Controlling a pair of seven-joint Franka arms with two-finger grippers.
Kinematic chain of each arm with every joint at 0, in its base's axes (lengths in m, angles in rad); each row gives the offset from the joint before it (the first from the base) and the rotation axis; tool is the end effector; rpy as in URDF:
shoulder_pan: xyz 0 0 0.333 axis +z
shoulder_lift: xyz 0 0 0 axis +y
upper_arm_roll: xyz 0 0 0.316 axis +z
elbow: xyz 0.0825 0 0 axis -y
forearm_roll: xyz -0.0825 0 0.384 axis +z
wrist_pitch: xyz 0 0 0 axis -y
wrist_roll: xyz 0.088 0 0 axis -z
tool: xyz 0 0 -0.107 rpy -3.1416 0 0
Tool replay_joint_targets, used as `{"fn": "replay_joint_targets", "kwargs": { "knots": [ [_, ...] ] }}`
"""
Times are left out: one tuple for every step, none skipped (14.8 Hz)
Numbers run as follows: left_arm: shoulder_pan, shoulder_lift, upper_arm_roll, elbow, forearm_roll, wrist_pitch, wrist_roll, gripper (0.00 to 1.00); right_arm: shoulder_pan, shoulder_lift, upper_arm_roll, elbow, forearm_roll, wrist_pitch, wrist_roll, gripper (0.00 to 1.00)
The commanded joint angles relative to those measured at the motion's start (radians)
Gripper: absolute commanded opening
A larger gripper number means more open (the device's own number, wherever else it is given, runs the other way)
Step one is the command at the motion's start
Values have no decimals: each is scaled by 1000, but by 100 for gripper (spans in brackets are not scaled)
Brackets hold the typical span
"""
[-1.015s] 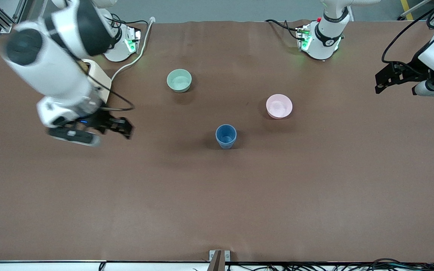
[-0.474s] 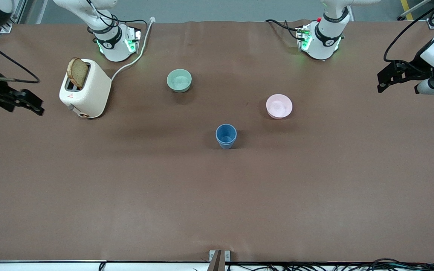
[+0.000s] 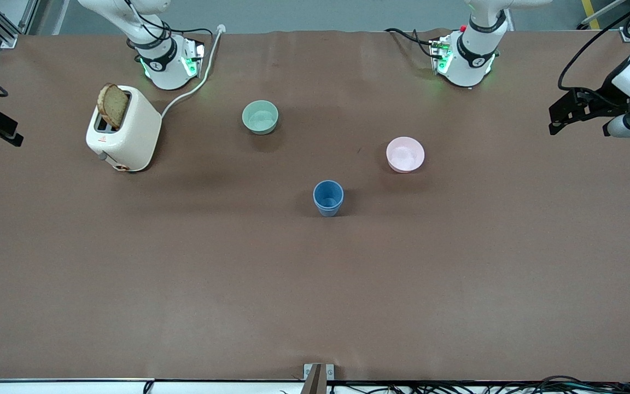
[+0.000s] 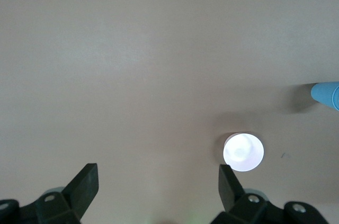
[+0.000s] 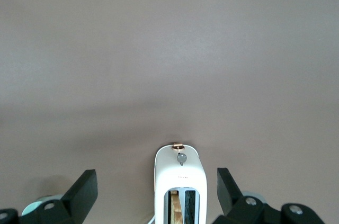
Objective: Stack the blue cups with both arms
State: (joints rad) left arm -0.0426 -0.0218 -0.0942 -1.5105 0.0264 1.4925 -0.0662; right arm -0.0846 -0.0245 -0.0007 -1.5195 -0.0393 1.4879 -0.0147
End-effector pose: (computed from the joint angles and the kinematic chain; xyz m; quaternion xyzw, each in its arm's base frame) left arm 0.5352 -0.0713 0.6578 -0.9993 0.0342 -0.0033 0.0139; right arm 0.5363 -0.0504 0.6547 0.9991 -0.0368 -0.0045 0.0194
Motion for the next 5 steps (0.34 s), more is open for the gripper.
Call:
{"fn": "replay_joint_targets", "kwargs": {
  "knots": [
    [6, -1, -5, 7, 15, 2, 16, 100, -1, -11, -1, 2, 19, -58, -42, 100],
    [6, -1, -5, 7, 13, 2, 13, 100, -1, -11, -5, 2, 19, -52, -42, 100],
    [6, -1, -5, 7, 12, 2, 13, 100, -1, -11, -9, 2, 19, -48, -42, 100],
    [7, -1, -5, 7, 12, 2, 13, 100, -1, -11, -21, -2, 39, -37, -44, 100],
    [7, -1, -5, 7, 10, 2, 14, 100, -1, -12, -39, -10, 76, -34, -45, 100]
  ]
}}
